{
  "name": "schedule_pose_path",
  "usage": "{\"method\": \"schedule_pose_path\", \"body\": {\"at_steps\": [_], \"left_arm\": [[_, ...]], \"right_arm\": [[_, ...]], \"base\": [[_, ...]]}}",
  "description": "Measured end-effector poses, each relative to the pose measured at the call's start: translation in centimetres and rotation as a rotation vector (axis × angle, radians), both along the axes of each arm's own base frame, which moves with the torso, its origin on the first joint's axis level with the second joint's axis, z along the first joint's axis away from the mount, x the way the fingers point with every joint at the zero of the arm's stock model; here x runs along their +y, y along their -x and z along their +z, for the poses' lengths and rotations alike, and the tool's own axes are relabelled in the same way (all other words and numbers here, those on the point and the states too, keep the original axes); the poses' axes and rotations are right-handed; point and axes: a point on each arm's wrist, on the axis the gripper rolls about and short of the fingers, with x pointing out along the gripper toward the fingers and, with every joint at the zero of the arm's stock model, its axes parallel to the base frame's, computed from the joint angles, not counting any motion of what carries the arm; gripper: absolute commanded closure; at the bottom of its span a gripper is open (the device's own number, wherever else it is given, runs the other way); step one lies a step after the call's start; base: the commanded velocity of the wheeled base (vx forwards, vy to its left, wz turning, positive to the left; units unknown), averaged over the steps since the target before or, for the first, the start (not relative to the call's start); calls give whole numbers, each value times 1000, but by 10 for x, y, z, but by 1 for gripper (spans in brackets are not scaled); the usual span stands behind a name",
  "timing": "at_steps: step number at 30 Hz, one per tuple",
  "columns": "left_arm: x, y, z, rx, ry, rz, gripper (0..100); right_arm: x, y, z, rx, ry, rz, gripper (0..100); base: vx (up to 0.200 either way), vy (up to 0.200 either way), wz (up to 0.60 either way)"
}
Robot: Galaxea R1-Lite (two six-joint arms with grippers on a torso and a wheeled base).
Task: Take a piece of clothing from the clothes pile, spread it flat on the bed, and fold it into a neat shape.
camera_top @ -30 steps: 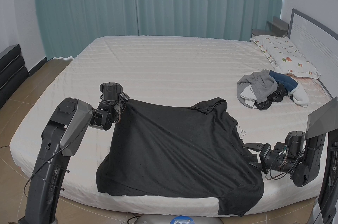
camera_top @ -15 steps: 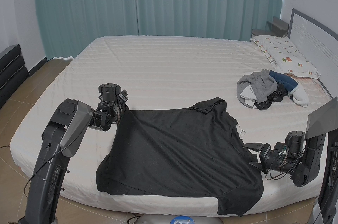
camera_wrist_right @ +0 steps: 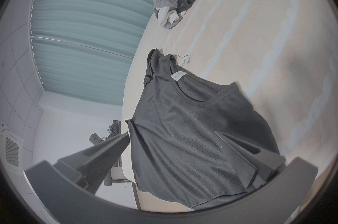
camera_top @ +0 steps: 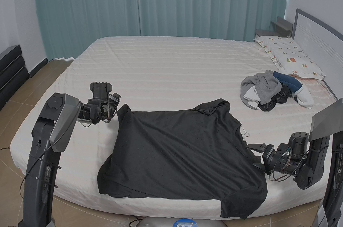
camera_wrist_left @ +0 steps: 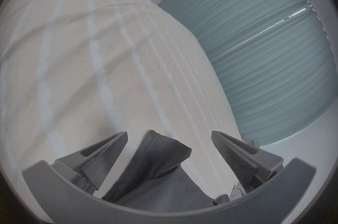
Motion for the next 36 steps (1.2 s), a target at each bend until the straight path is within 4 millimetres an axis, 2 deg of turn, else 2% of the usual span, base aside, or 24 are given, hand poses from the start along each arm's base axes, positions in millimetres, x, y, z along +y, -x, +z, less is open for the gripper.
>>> {"method": "schedule_pose_path", "body": {"at_steps": [6,10,18,28,29,36], "left_arm": [[12,1,3,43,3,-33,0],[9,-2,5,31,-12,-58,0],[-4,-4,-3,34,2,-114,0],[-5,-5,-13,32,1,-117,0],[-5,-5,-13,32,1,-115,100],[-2,-6,-17,35,1,-112,100]], "right_arm": [[4,1,-1,7,12,-7,0],[4,2,-2,11,13,-5,0],[5,2,-3,15,12,-4,0],[5,2,-3,14,12,-3,0],[5,2,-3,15,12,-3,0],[5,2,-3,15,12,-3,0]], "base": [[0,0,0],[0,0,0],[0,0,0],[0,0,0],[0,0,0],[0,0,0]]}}
